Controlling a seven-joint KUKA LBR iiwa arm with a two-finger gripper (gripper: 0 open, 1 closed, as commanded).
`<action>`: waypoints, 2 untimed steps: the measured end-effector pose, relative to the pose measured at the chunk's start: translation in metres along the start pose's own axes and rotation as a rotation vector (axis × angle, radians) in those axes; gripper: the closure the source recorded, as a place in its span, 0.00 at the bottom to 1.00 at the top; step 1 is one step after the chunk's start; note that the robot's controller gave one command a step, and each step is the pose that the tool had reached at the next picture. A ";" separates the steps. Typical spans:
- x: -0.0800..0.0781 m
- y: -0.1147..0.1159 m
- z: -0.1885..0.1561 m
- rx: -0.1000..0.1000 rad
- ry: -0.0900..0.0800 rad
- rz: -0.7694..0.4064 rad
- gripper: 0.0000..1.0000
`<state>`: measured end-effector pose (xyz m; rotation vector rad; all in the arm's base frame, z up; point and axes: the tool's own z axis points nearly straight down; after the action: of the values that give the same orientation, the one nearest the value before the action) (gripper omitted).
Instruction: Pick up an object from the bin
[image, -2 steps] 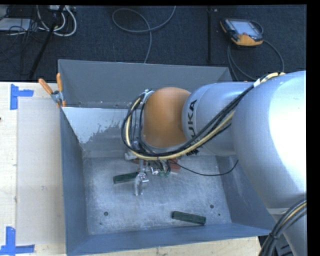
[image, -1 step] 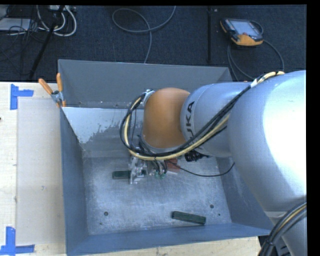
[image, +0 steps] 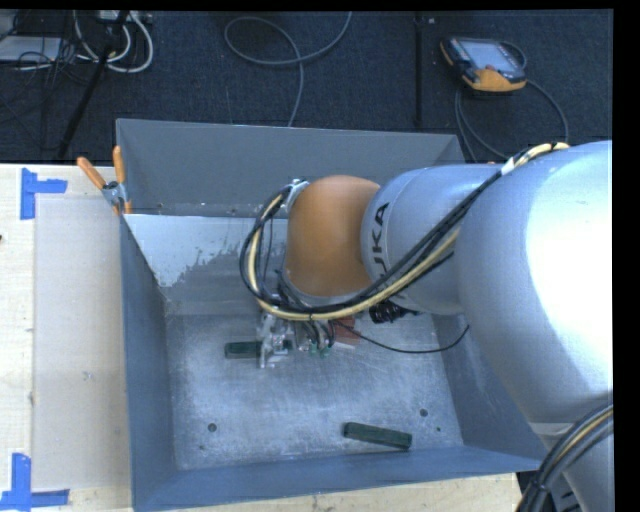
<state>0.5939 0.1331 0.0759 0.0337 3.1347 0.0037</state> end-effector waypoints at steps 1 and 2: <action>0.000 0.000 -0.001 0.000 0.000 0.000 1.00; 0.003 -0.001 -0.009 0.003 0.010 0.001 1.00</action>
Offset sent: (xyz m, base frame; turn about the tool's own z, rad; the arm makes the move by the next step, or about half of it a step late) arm 0.0000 0.0000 0.0636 0.0000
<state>0.5911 0.1322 0.0848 0.0347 3.1445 -0.0003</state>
